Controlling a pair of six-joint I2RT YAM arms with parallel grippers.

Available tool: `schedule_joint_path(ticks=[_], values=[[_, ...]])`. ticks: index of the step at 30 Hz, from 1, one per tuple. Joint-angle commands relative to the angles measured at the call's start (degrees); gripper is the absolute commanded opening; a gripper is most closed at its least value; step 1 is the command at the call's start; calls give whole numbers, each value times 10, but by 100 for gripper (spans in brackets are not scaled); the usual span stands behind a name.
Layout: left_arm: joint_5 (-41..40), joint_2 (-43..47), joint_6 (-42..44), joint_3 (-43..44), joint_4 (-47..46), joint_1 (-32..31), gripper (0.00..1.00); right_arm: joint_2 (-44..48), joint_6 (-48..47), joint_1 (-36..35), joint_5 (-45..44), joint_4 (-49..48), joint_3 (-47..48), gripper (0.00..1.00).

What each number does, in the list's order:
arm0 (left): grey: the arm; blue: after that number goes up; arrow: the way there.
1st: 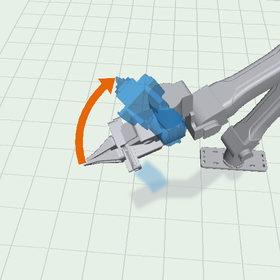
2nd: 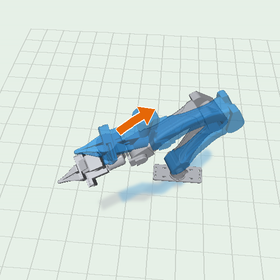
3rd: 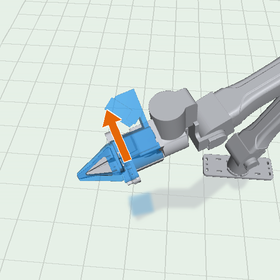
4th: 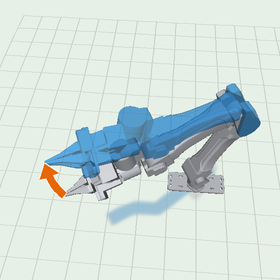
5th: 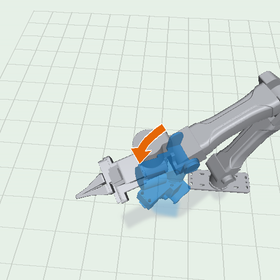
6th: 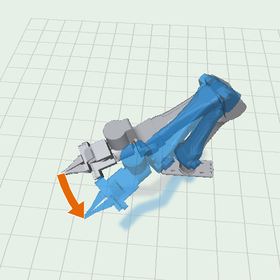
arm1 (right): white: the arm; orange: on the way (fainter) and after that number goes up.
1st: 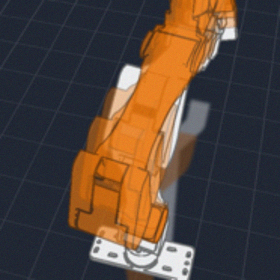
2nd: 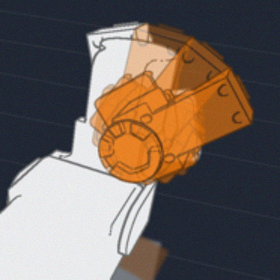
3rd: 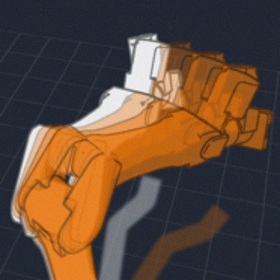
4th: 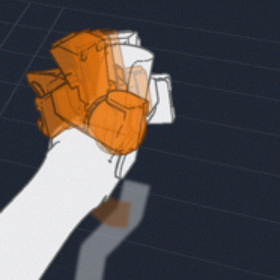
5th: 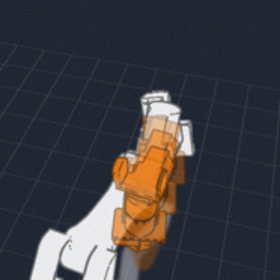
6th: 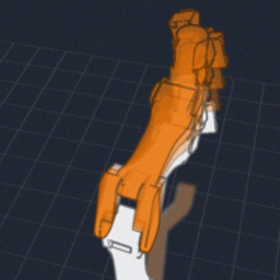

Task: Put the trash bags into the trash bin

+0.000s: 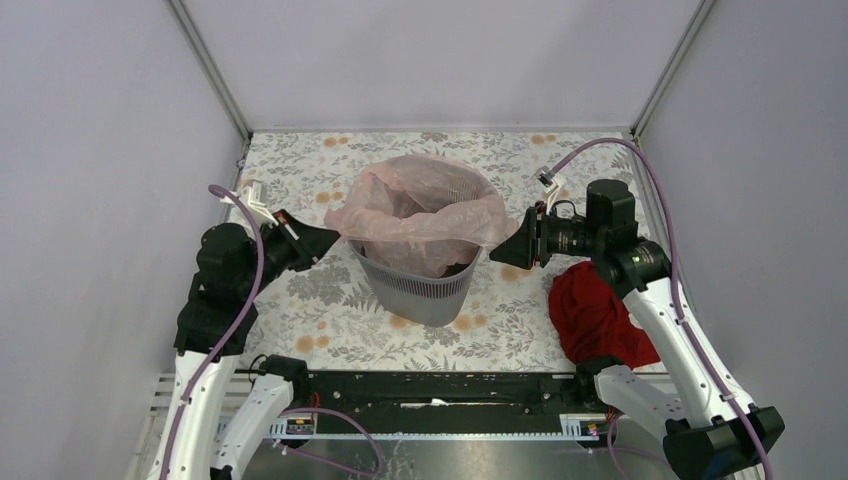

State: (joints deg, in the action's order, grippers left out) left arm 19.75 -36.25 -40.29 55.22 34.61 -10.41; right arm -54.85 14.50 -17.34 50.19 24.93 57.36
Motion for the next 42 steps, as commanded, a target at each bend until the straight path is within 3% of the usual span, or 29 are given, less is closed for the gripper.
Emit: schedule_joint_path(ticks=[1,16,26,28,33,35,37,42], values=[[9,13,11,0,-24,1,0,-2,-6,-1,6,-7,26,40],[58,70,14,-62,16,1,0,10,3,-17,71,-44,-3,41],[112,79,18,-94,9,1,0,-7,-15,-42,70,-18,2,42],[114,77,24,-98,9,2,0,-3,-15,-43,63,-12,1,45],[104,69,42,-107,26,1,0,34,4,-44,-63,4,-13,71],[103,65,48,-108,29,1,0,48,18,-44,-81,-14,-21,75],[104,63,52,-110,30,1,0,56,37,-43,-85,-42,-29,74],[103,58,58,-112,30,2,0,50,72,-44,-82,-99,-31,51]])
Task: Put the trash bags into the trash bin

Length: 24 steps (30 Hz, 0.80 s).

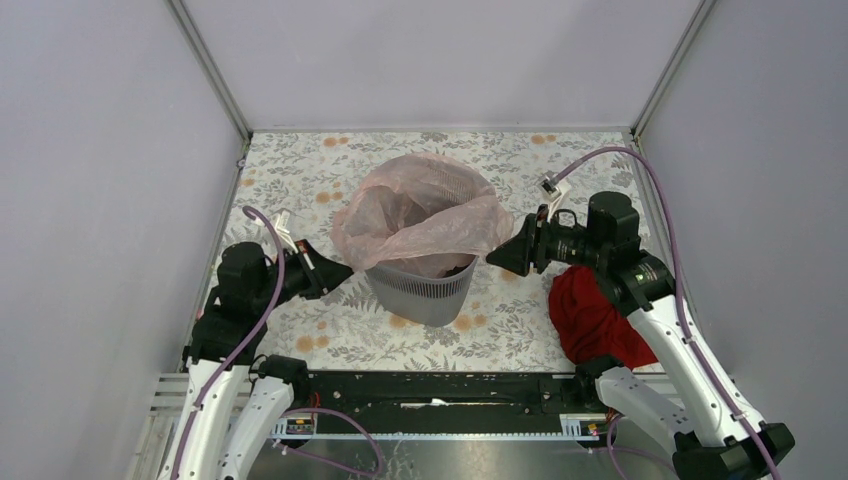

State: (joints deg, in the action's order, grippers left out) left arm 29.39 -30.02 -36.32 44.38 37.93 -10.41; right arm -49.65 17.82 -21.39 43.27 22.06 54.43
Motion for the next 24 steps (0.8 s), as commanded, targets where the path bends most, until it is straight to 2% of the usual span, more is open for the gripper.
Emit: schedule_joint_path(ticks=[1,3,6,9,10,13,15,19,23,24], values=[[5,-3,19,-3,-3,2,0,-4,46,-3,-5,-82,-5,49],[2,-4,20,-5,-3,1,0,-7,54,-3,9,-102,-11,48],[3,-8,23,-7,-3,2,0,-15,61,-3,28,-113,-17,56],[6,-12,27,-9,-3,1,0,-21,61,-5,42,-117,-17,57],[5,-12,27,-10,-4,1,0,-21,62,-5,41,-116,-17,54],[1,-15,29,-9,-3,1,0,-21,57,-7,49,-108,-18,29],[-4,-16,29,-7,-3,1,0,-21,49,-7,64,-92,-24,20],[-23,-22,29,-3,-3,1,0,-3,24,-7,73,-47,-52,13],[-39,-37,22,1,-4,1,0,15,1,-7,35,-8,-65,0],[-36,-42,21,3,-7,1,0,17,-9,-7,23,1,-63,0]])
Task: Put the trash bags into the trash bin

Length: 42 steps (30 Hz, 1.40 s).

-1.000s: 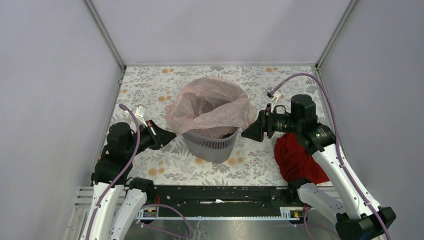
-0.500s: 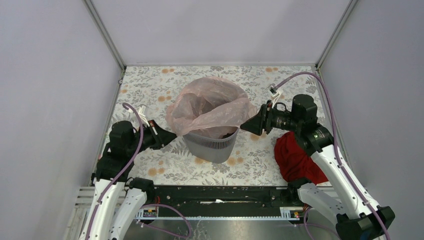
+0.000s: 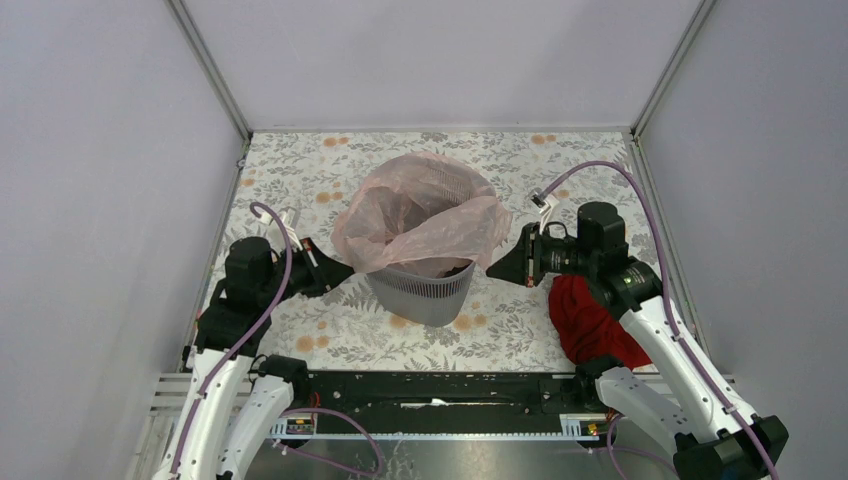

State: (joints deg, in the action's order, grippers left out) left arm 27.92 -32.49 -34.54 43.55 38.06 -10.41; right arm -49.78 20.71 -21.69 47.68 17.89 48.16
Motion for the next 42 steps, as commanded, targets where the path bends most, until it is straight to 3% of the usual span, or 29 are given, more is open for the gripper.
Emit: schedule_joint_path(ticks=[1,3,6,9,17,21,26,34,37,42], values=[[-15,-20,2,12,-15,1,0,21,-41,-4,-37,48,-1,0],[-1,-19,-5,14,-27,2,0,26,-44,-4,-61,48,-3,0],[5,-16,-7,16,-30,1,0,34,-40,-4,-58,37,7,26],[7,-16,-8,16,-31,1,0,54,-64,-4,-49,39,25,39],[11,-18,-7,21,-30,1,0,85,-118,-4,6,48,55,56],[11,-13,-10,22,-30,1,0,79,-130,-5,-16,37,80,63],[18,-15,-7,22,-30,1,0,22,-118,-5,13,1,93,56],[19,-16,-6,27,-31,1,0,-6,-62,-9,75,-85,64,57],[18,-18,-6,26,-31,1,0,-13,-47,-15,71,-96,56,44],[19,-24,-5,32,-30,2,0,-11,-43,-20,45,-101,40,36]])
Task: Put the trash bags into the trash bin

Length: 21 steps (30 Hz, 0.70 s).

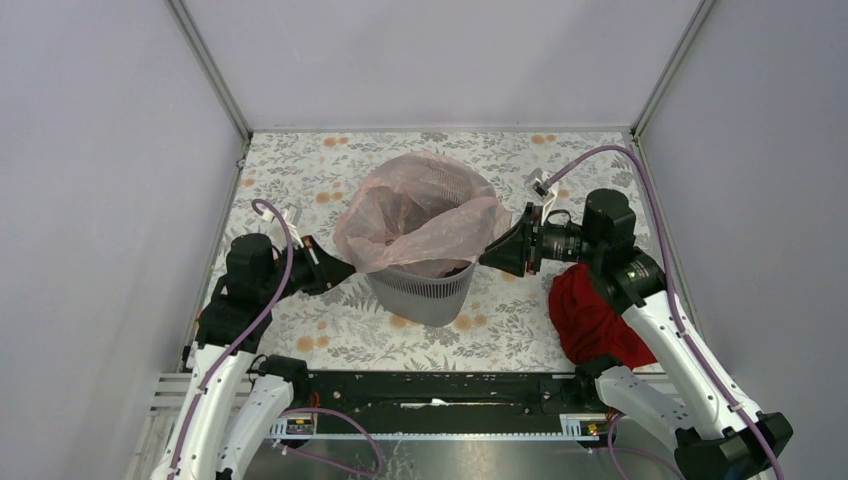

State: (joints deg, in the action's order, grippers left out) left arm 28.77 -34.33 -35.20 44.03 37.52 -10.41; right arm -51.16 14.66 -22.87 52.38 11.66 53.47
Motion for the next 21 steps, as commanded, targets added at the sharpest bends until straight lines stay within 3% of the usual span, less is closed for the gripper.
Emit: schedule_joint_path(ticks=[1,5,8,9,14,21], values=[[12,-6,2,29,-25,1,0,2,24,-11,-4,-43,-16,33],[13,-7,5,35,-25,1,0,2,32,-22,-18,-50,-25,21],[11,-6,7,38,-25,1,0,7,35,-30,-20,-41,-29,2],[11,-5,6,38,-25,1,0,10,34,-32,-19,-35,-30,0],[9,-1,8,39,-20,1,0,38,0,-32,-14,29,-40,0],[-1,4,15,57,-6,1,0,71,-13,-33,-98,70,-86,0]])
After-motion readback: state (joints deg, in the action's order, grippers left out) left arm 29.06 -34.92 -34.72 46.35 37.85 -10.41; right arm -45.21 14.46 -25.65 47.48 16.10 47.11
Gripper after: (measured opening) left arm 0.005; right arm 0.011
